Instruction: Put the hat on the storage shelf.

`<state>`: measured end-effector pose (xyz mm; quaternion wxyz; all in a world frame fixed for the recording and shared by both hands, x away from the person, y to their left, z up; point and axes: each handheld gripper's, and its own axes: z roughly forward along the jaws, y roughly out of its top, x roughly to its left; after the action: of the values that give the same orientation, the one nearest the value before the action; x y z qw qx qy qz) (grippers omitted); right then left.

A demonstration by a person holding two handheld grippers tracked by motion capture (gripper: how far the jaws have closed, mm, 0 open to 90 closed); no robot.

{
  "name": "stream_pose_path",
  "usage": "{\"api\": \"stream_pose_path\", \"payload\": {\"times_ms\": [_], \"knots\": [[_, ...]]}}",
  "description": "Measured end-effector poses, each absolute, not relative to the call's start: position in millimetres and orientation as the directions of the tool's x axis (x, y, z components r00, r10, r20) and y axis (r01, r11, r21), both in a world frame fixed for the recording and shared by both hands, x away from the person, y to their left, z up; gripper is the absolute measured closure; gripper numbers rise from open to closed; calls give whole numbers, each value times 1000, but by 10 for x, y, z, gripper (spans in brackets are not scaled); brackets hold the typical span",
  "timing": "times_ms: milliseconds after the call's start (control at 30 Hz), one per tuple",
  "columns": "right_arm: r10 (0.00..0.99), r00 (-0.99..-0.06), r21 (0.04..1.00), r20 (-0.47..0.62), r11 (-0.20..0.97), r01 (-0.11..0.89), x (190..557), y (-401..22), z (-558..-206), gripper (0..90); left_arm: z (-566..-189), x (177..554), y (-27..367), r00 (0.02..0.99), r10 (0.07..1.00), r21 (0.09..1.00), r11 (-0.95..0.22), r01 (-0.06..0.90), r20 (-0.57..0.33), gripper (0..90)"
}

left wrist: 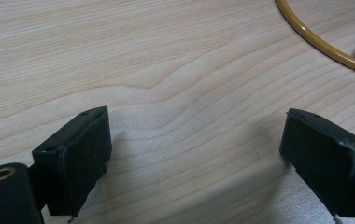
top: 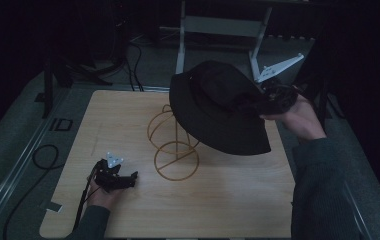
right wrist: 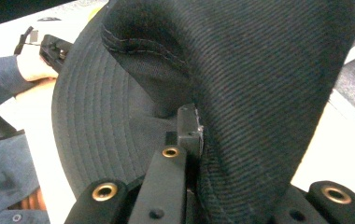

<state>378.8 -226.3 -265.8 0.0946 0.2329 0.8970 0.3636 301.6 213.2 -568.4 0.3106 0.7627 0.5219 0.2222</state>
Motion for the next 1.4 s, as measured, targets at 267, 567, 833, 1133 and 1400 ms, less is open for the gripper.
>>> {"api": "stream_pose_path", "payload": {"times_ms": [267, 567, 833, 1133, 1400], "knots": [[449, -893, 692, -7, 648, 320, 3785, -2082, -2648, 880, -5684, 3016, 2132, 357, 934, 706, -264, 658, 16, 94], [424, -906, 678, -9, 669, 306, 3797, -1902, -2694, 879, -5685, 3016, 2132, 356, 934, 706, -263, 657, 16, 94], [399, -917, 666, 0, 684, 297, 3802, -1755, -2765, 875, -5683, 3016, 2133, 358, 934, 704, -265, 659, 17, 94], [358, -934, 664, 17, 694, 278, 3810, -1545, -2821, 863, -5683, 3016, 2132, 357, 934, 705, -264, 659, 16, 94], [342, -939, 653, 33, 704, 280, 3818, -1434, -2851, 834, -5683, 3017, 2132, 357, 934, 705, -263, 659, 16, 94]]}}
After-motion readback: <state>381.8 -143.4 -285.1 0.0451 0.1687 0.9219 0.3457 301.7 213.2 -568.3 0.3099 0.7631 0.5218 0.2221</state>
